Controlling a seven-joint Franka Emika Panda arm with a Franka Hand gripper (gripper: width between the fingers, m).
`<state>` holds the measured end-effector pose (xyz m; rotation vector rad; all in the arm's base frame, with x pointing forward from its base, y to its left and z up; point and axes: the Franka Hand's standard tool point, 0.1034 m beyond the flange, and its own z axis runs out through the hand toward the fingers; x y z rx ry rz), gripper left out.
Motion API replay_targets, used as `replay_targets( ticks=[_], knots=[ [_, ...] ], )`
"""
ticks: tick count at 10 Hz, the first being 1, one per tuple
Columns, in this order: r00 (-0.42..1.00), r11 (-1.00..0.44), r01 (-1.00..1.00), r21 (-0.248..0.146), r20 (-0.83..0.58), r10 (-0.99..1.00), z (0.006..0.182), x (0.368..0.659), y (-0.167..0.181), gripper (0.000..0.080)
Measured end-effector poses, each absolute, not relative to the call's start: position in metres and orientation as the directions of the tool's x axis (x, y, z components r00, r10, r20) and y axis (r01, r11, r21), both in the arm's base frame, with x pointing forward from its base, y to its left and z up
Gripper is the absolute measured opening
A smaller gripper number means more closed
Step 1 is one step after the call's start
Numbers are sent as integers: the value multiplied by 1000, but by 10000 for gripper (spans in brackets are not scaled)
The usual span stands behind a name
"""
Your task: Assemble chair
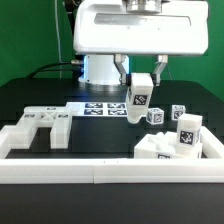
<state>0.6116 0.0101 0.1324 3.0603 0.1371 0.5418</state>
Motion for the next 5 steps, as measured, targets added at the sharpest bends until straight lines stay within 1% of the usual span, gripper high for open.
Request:
replay_targets(
  ticks=[1,2,3,5],
  knots=[
    [922,-996,75,50,377,88,132,612,10,291],
    [898,-996,72,60,431,90,134,618,9,291],
    [908,-997,69,44,410,81,133,618,13,291],
    [909,-997,60,39,411,70,133,618,14,291]
  ],
)
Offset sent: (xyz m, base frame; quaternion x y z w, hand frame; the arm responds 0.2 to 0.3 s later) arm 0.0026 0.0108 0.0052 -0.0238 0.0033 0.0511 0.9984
